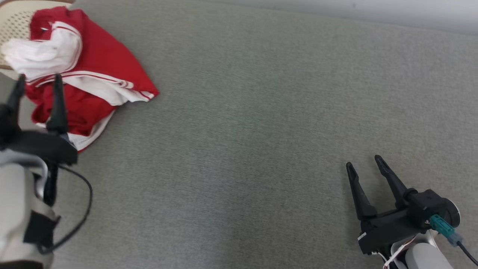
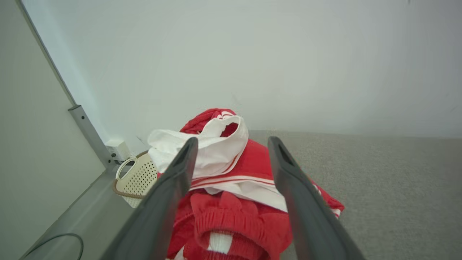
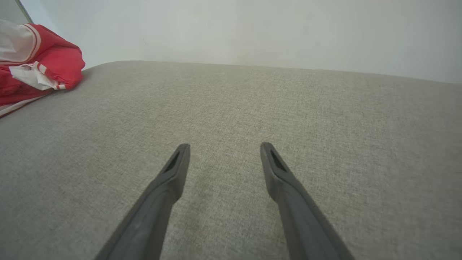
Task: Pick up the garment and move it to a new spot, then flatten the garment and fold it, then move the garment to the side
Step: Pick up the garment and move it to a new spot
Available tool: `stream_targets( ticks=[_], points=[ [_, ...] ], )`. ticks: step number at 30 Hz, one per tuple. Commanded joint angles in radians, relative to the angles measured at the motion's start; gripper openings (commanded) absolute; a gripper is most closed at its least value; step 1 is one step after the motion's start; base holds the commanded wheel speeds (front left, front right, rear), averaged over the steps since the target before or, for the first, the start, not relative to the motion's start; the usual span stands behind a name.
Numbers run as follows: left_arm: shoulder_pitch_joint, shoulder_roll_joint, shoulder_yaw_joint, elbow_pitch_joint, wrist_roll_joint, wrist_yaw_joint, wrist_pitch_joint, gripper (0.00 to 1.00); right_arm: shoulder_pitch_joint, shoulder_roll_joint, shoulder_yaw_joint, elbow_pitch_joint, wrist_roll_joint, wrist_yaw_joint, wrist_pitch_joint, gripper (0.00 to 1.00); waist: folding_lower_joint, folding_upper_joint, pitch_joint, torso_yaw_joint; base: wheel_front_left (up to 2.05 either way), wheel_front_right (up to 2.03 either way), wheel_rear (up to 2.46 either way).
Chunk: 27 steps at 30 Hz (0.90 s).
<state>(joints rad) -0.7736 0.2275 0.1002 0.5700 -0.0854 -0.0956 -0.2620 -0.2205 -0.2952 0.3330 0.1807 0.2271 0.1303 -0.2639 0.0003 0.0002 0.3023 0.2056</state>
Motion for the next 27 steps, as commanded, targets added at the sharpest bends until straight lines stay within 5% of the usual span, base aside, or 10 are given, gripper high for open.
stream_targets(
  ticks=[1, 6, 15, 22, 23, 24, 25, 27],
  points=[
    [-0.060, 0.030, -0.006, 0.036, 0.008, -0.006, -0.005, 1.00, -0.016, -0.009, 0.007, -0.001, 0.008, 0.001, -0.001, 1.00, -0.0003, -0.0002, 0.064, -0.070, 0.00, 0.00, 0.00],
    [-0.174, 0.081, -0.020, 0.152, 0.025, 0.002, 0.001, 1.00, -0.009, -0.012, 0.007, 0.003, 0.018, 0.001, -0.001, 1.00, -0.0003, -0.0002, 0.082, -0.104, 0.00, 0.00, 0.00],
    [-0.263, 0.140, -0.027, 0.301, 0.075, 0.113, 0.056, 1.00, -0.008, -0.005, -0.001, 0.010, 0.033, 0.001, -0.001, 1.00, -0.0003, -0.0002, 0.111, -0.153, 0.00, 0.00, 0.00],
    [-0.283, 0.164, -0.010, 0.360, 0.041, 0.113, 0.041, 1.00, -0.025, 0.012, -0.005, 0.020, 0.047, 0.001, 0.000, 1.00, -0.0003, -0.0002, 0.113, -0.180, 0.00, 0.00, 0.00],
    [-0.287, 0.170, -0.011, 0.367, 0.039, 0.107, 0.045, 0.54, -0.025, 0.013, -0.004, 0.020, 0.048, 0.000, 0.000, 1.00, -0.0003, -0.0002, 0.112, -0.183, 0.00, 0.00, 0.00],
    [-0.296, 0.174, -0.010, 0.373, 0.035, 0.107, 0.045, 0.20, -0.025, 0.015, -0.002, 0.021, 0.051, 0.001, 0.000, 1.00, -0.0003, -0.0002, 0.111, -0.186, 0.00, 0.00, 0.00],
    [-0.302, 0.175, -0.010, 0.379, 0.035, 0.105, 0.047, 0.00, -0.027, 0.016, -0.003, 0.021, 0.052, 0.000, 0.000, 1.00, -0.0003, -0.0002, 0.110, -0.189, 0.00, 0.00, 0.00],
    [-0.311, 0.178, -0.010, 0.380, 0.034, 0.101, 0.041, 0.00, -0.029, 0.021, -0.009, 0.021, 0.057, 0.001, -0.001, 1.00, -0.0003, -0.0002, 0.110, -0.193, 0.00, 0.00, 0.00]
  ],
)
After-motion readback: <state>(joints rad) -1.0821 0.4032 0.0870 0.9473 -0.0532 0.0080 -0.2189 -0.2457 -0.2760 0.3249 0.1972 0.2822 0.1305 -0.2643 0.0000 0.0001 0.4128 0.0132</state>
